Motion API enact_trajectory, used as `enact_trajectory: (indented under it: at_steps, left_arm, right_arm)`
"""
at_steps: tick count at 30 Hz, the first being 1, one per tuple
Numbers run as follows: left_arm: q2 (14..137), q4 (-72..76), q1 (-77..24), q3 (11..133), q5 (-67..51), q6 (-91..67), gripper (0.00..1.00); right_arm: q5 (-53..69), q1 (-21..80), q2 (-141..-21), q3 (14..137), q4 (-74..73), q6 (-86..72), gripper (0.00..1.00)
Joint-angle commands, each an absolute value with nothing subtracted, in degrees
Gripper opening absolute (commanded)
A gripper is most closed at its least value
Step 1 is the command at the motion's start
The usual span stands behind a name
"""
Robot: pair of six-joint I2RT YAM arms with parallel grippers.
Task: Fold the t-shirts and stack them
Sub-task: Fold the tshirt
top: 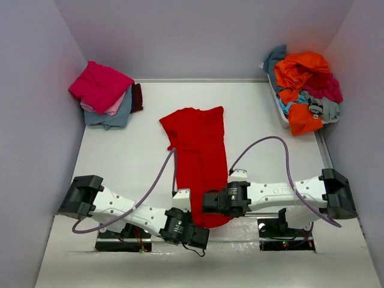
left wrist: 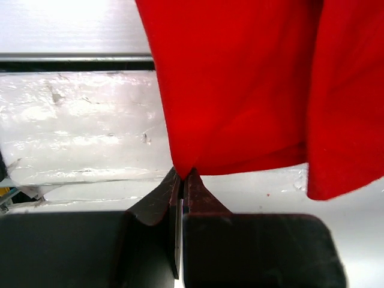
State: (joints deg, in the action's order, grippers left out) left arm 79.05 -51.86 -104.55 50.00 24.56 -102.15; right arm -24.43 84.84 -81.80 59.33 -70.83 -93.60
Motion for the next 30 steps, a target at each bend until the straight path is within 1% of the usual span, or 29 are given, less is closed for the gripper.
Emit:
enact_trajectory:
  at_steps: [1, 7, 12, 17, 22, 27, 30]
  left_arm:
    - [76.4, -62.5, -104.9, 53.1, 32.2, -108.6, 0.06]
    - [72.4, -65.0, -100.7, 54.8, 35.7, -105.9, 0.06]
    - [70.2, -65.0, -94.7, 55.5, 38.4, -101.2, 0.06]
    - [66.6, -64.6, -87.5, 56.7, 41.3, -93.3, 0.06]
    - [64.0, -60.2, -79.2, 56.7, 42.2, -84.4, 0.06]
    - [63.9, -54.9, -72.4, 56.6, 41.3, -75.0, 0.06]
    - [64.7, -49.1, -68.3, 56.2, 39.8, -67.5, 0.06]
  right_arm:
    - [-30.3, 85.2, -79.3, 62.9, -78.2, -98.4, 0.07]
    - [-34.0, 85.2, -80.0, 67.7, -83.6, -99.2, 0.07]
    - [-34.6, 83.1, -80.4, 68.0, -81.6, -96.9, 0.07]
    - [-35.4, 78.3, -79.7, 68.2, -78.8, -92.4, 0.07]
    - [-35.1, 73.3, -79.7, 68.3, -75.1, -84.8, 0.08]
    - [-34.2, 68.4, -81.3, 68.9, -69.2, -78.0, 0.08]
    - [-33.8, 65.3, -82.6, 70.1, -67.2, -74.1, 0.08]
